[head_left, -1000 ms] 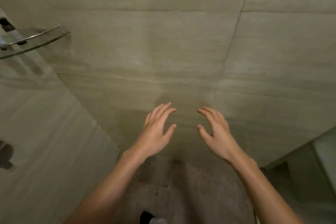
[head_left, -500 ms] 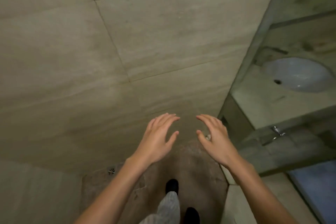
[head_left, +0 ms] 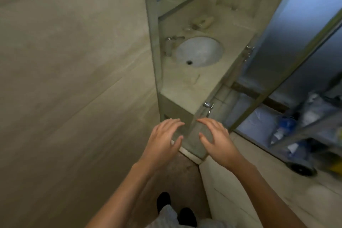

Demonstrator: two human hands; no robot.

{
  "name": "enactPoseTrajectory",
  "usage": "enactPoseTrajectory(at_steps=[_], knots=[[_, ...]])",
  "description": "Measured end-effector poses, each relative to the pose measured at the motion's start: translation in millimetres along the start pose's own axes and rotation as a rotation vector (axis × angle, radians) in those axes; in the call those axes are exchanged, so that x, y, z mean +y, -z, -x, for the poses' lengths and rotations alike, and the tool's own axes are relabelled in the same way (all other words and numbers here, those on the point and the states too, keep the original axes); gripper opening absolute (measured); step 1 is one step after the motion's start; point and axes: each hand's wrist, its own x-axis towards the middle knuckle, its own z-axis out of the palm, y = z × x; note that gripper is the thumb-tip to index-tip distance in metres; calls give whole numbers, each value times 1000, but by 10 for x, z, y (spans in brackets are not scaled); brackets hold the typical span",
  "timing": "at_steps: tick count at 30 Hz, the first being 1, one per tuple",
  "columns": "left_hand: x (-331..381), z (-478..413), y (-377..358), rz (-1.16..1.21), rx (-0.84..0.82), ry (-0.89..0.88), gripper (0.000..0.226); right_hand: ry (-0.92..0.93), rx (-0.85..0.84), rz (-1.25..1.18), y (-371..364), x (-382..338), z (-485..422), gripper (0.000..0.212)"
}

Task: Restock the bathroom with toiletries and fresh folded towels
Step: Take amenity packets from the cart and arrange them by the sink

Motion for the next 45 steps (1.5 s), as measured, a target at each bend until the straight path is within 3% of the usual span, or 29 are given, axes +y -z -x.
enactPoseTrajectory(at_steps=[3, 15, 30, 40, 45], knots=[[119, -244, -145, 22, -77, -126, 50, -93, 50, 2, 151, 117, 136, 41], [1145, -1022, -760, 206, -282, -441, 37, -389, 314, -17, 871, 958, 596, 39], [2591, -2161, -1923, 156, -454, -496, 37, -518, 435, -137, 1932, 2624, 690, 38], [3089, -2698, -2317, 121, -486, -541, 41, -597, 469, -149, 2417, 3097, 689, 40], [3234, -2954, -2445, 127, -542, -594, 44, -615, 564, -112, 2532, 3135, 648, 40]])
